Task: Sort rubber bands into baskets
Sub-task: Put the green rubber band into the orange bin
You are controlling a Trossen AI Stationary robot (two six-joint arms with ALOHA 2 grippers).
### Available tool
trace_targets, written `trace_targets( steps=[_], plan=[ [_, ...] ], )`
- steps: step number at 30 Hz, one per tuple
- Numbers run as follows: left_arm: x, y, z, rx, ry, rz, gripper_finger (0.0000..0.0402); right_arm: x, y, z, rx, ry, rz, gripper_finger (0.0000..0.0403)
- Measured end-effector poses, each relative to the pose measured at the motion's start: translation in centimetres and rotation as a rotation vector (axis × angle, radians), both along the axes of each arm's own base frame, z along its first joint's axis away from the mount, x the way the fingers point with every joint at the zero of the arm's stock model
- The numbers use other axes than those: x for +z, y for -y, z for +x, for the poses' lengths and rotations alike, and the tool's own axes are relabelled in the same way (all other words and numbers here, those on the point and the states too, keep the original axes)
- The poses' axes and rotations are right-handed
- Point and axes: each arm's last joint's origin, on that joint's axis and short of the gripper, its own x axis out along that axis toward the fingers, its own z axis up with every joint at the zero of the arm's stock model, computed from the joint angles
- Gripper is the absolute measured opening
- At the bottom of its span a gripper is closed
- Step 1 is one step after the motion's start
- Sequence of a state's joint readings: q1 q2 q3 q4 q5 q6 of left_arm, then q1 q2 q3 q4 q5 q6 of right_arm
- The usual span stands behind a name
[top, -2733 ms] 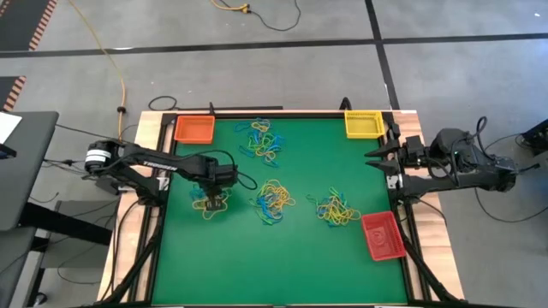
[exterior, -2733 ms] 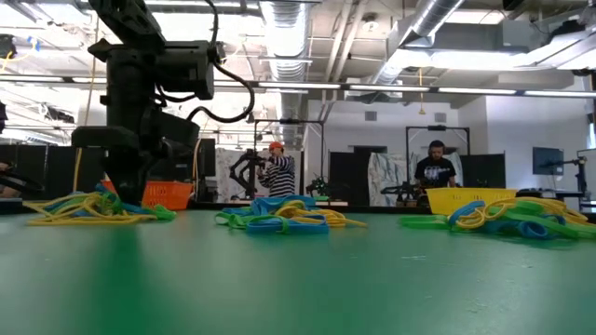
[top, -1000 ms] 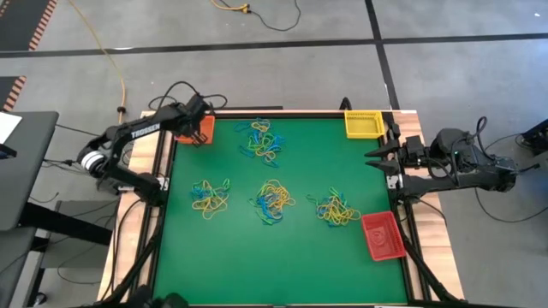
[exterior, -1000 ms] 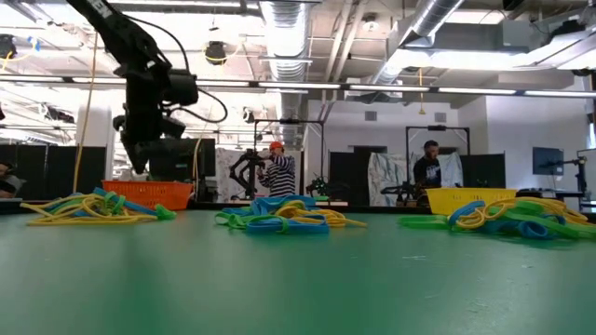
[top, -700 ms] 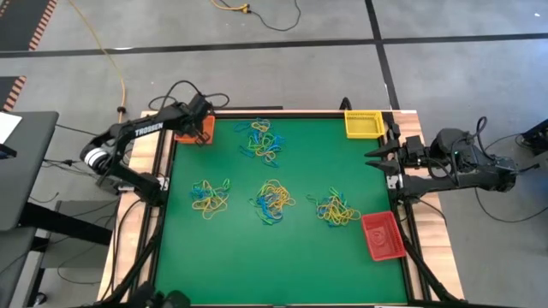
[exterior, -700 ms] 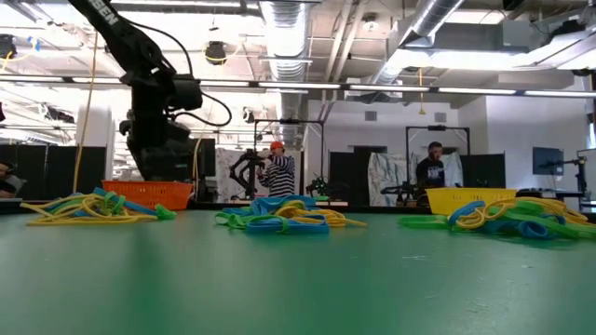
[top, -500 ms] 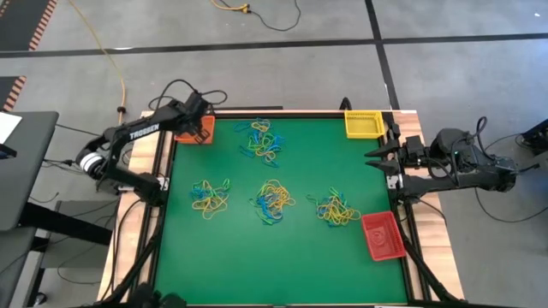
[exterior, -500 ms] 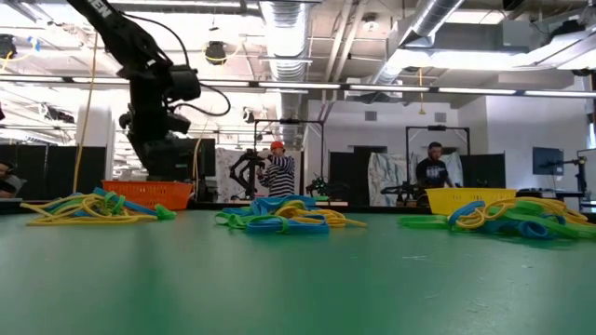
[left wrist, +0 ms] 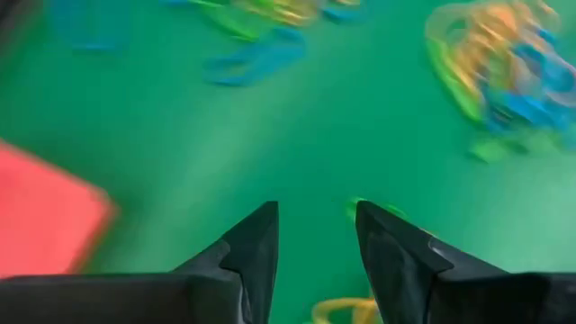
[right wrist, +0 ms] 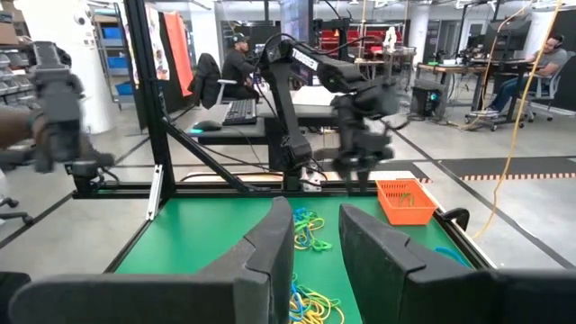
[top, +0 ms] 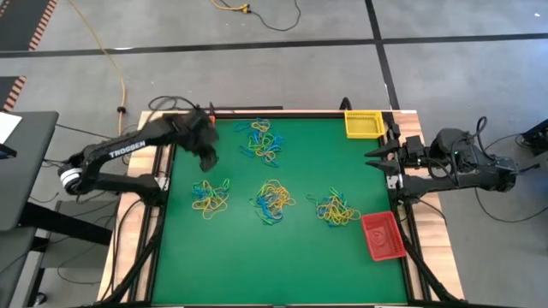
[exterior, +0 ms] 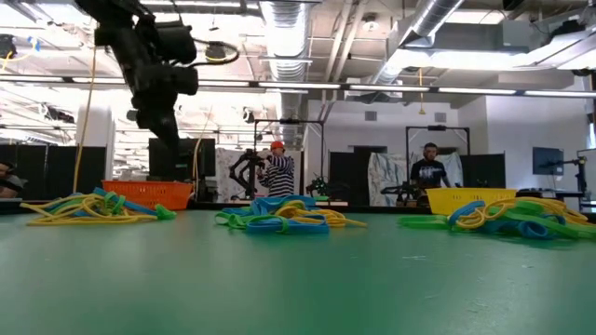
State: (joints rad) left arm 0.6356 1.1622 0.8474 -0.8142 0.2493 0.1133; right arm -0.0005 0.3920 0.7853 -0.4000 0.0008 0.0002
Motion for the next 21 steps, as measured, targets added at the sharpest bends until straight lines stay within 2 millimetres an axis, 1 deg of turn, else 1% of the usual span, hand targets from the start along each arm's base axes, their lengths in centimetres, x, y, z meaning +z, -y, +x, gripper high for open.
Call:
trace_targets(
  steps=[2,4,8,11,14,17,21],
  plan=[
    [-0.6,2.0,0.9,-0.083,-0.032,0.000,0.0133,0.0,0.0,0.0,0.000,0.000,0.000,0.0127],
    [-1.0,3.8,1.7,-0.146,-0.072,0.044,0.0132,0.0,0.0,0.0,0.000,0.000,0.000,0.0127],
    [-1.2,6.5,2.6,-0.193,-0.113,0.129,0.0132,0.0,0.0,0.0,0.000,0.000,0.000,0.0127],
    [-1.1,8.2,3.3,-0.194,-0.083,0.116,0.0132,0.0,0.0,0.0,0.000,0.000,0.000,0.0127],
    [-1.6,9.7,4.1,-0.226,-0.087,0.118,0.0132,0.0,0.0,0.0,0.000,0.000,0.000,0.0127],
    [-2.5,10.9,4.9,-0.237,-0.128,0.161,0.0132,0.0,0.0,0.0,0.000,0.000,0.000,0.0127],
    [-4.5,11.7,5.9,-0.260,-0.227,0.200,0.0132,0.0,0.0,0.0,0.000,0.000,0.000,0.0127]
  ],
)
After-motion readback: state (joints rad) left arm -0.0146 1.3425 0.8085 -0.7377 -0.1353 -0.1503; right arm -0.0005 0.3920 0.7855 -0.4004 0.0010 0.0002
